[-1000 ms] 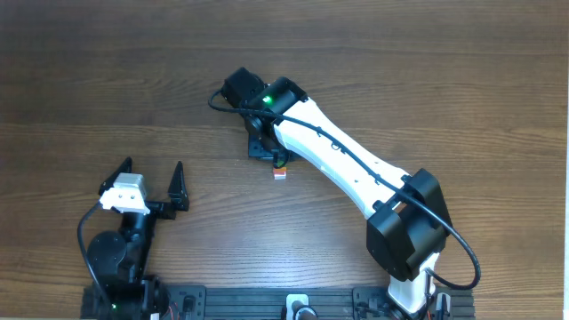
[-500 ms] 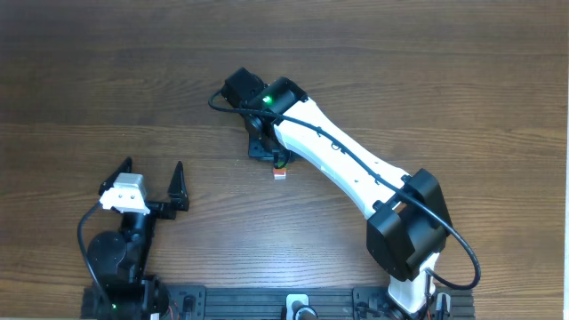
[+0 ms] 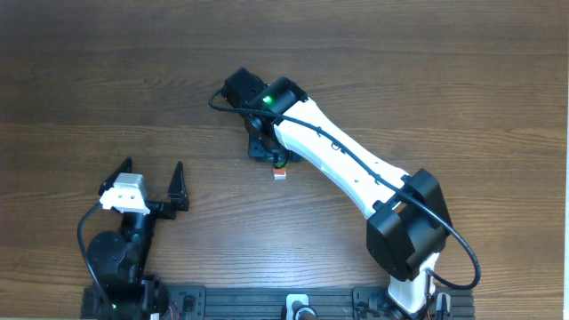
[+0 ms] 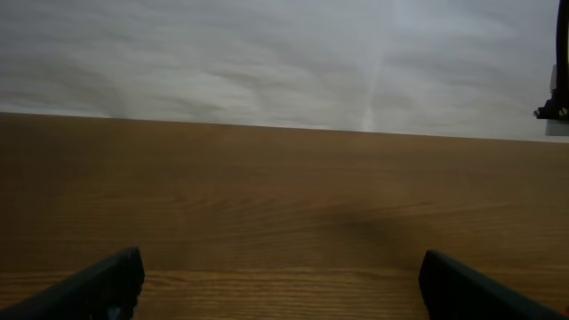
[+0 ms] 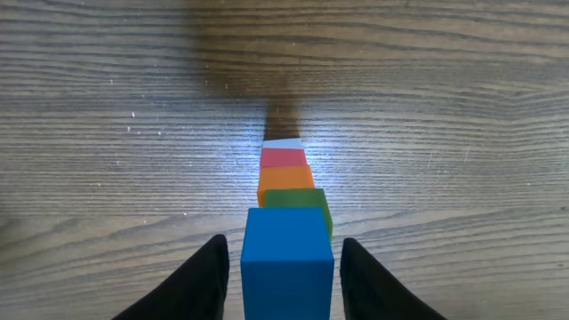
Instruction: Stack Cubes
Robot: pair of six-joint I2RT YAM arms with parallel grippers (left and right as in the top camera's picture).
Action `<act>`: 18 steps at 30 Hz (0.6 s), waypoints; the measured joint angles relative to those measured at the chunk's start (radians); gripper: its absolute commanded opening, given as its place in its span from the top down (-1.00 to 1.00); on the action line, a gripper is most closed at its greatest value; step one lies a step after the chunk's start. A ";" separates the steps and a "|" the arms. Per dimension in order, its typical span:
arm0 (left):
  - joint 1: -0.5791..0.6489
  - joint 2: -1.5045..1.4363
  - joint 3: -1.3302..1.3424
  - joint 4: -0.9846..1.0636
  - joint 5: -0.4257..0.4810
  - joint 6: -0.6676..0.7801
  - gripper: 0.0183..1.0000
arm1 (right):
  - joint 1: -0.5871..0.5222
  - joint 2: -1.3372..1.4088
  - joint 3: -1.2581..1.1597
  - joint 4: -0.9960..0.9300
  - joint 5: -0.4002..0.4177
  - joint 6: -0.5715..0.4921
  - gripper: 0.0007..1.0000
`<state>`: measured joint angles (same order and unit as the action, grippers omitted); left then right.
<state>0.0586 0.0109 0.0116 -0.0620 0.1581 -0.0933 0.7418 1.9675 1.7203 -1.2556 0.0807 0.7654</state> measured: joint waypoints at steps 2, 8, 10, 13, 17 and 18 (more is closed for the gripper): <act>0.000 0.000 0.000 0.000 0.000 0.000 -1.00 | 0.000 0.000 0.000 0.000 0.000 -0.004 -0.17; 0.000 0.000 0.000 0.000 0.000 0.000 -1.00 | -0.001 0.000 0.000 0.009 0.005 -0.011 -0.98; 0.000 0.000 0.000 0.000 0.000 0.000 -1.00 | -0.002 0.000 -0.001 0.029 0.005 -0.017 -0.98; 0.000 0.000 0.000 0.000 0.000 0.000 -1.00 | -0.011 0.000 -0.001 0.088 0.005 -0.064 -0.99; 0.000 0.000 0.000 0.000 0.000 0.000 -1.00 | -0.066 -0.011 0.000 0.139 0.030 -0.147 -0.99; 0.000 0.000 0.000 0.000 0.000 0.000 -1.00 | -0.092 -0.021 0.000 0.150 0.035 -0.173 -0.98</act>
<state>0.0586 0.0109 0.0116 -0.0620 0.1581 -0.0933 0.6498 1.9461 1.7206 -1.1057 0.1162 0.5926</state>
